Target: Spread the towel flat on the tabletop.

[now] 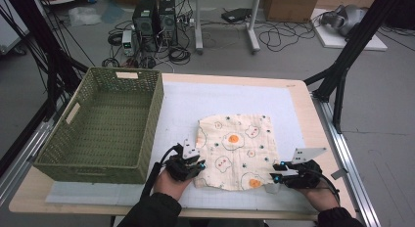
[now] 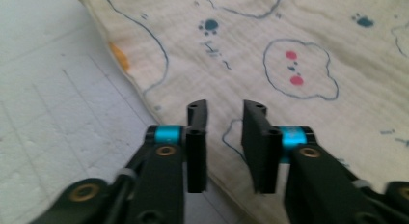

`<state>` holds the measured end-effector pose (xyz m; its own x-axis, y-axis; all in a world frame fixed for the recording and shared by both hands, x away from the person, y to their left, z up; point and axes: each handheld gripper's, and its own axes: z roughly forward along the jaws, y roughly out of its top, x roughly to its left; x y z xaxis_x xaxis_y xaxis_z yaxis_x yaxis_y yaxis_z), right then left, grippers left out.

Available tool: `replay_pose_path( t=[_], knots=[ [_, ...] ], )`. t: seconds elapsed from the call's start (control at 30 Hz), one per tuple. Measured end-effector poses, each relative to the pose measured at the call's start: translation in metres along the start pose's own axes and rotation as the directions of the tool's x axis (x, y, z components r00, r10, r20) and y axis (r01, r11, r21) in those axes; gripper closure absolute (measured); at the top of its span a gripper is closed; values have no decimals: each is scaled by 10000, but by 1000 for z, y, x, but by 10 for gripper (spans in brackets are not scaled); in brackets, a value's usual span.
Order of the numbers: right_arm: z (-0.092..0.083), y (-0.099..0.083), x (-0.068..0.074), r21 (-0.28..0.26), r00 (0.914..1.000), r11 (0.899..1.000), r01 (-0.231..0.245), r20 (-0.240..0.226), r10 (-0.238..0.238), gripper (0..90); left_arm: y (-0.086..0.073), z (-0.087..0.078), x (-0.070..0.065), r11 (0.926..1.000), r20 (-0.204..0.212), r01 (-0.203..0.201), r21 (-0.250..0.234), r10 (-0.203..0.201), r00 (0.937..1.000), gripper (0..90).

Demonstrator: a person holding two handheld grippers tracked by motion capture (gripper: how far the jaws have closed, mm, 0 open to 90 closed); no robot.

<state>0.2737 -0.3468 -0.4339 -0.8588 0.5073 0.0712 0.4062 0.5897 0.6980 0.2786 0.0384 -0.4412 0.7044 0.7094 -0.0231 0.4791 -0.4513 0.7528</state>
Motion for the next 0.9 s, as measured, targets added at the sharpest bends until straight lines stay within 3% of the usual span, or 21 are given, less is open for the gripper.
replay_pose_path(
  t=[0.1, 0.2, 0.27, 0.37, 0.5, 0.63, 0.83, 0.9],
  knots=[
    [8, 0, -2, 168, 9999, 9999, 15, -166, -12, 758, -2, 2, 1, 10000, 130, 12, 10, -12, 9999, 872],
    [10, 3, -5, 213, 9994, 9998, -18, -334, 25, 861, 0, 3, 2, 10000, 26, -73, -4, 73, 10000, 890],
    [14, 8, -7, 265, 9992, 9996, 55, -395, -44, 879, 0, 4, 4, 10000, -138, -31, -62, 30, 9999, 892],
    [21, 16, -8, 304, 9994, 9993, 199, -303, -189, 880, 2, 7, 8, 9997, -494, 180, -164, -188, 9986, 892],
    [24, 20, -9, 217, 9997, 9994, 253, -53, -252, 832, 2, 6, 11, 9991, -494, 269, -324, -284, 9984, 870],
    [10, 17, -3, -406, 9997, 9989, 229, 37, -228, 790, 2, -2, 8, 9980, -325, 249, -579, -268, 9991, 835],
    [-12, 4, 11, -688, 9997, 9974, 232, 20, -231, 734, -3, -16, -2, 9973, 52, -36, -733, 40, 10000, 788],
    [-16, 0, 15, -818, 9997, 9965, 150, -203, -167, 689, -4, -20, -6, 9971, 251, -9, -756, 28, 9997, 775]
  ],
)
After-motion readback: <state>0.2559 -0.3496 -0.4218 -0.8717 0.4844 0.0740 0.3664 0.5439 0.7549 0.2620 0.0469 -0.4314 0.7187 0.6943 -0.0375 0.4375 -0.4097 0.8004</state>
